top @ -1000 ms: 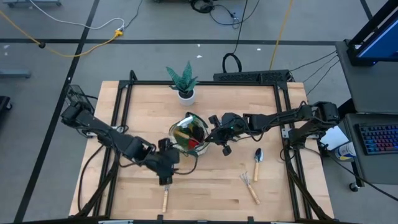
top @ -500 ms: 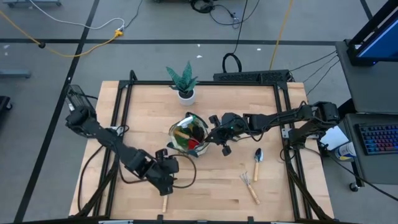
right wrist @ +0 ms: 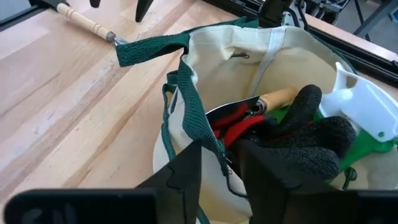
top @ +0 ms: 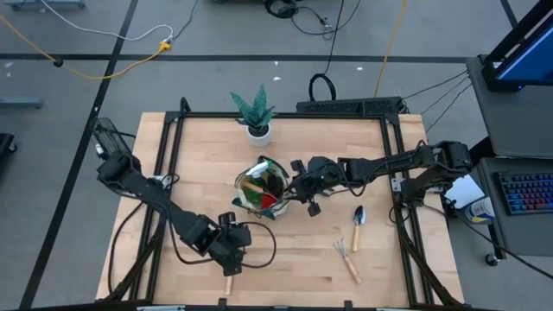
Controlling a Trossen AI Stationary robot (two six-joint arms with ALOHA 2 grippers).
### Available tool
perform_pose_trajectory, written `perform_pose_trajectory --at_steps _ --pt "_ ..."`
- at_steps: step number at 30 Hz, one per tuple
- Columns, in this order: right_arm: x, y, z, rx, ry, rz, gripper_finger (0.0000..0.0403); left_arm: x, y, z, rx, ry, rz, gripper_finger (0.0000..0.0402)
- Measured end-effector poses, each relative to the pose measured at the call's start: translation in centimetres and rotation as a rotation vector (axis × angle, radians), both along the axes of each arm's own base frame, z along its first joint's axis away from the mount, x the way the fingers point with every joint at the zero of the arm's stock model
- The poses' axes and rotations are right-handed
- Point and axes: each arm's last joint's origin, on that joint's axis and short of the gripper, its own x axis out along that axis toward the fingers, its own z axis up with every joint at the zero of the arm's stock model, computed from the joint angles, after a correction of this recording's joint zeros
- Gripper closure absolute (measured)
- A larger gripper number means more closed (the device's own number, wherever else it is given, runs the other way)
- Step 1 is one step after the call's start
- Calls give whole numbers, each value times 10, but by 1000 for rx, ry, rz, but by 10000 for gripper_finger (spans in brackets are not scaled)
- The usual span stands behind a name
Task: Pick & Place Garden tools in Gardening bag
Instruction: Put the green shear scissors into the gardening bag
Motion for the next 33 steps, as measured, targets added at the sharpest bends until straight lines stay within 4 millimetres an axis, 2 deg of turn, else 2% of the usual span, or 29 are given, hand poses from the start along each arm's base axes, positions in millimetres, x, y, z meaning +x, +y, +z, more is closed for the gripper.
perform_pose_trajectory --at_steps 10,17,20,28,33 --pt "0 9 0 5 1 23 248 1 2 0 100 -35 -38 165" --pt "-4 22 6 -86 -13 -23 239 1 4 0 117 -28 -57 165" --pt "-13 26 13 -102 8 -27 239 0 5 0 135 -14 -76 165" --pt "-37 34 28 9 106 -79 238 -1 7 0 214 -16 -99 165" --pt "-47 33 27 -35 170 -221 238 0 9 0 221 -17 -99 165"
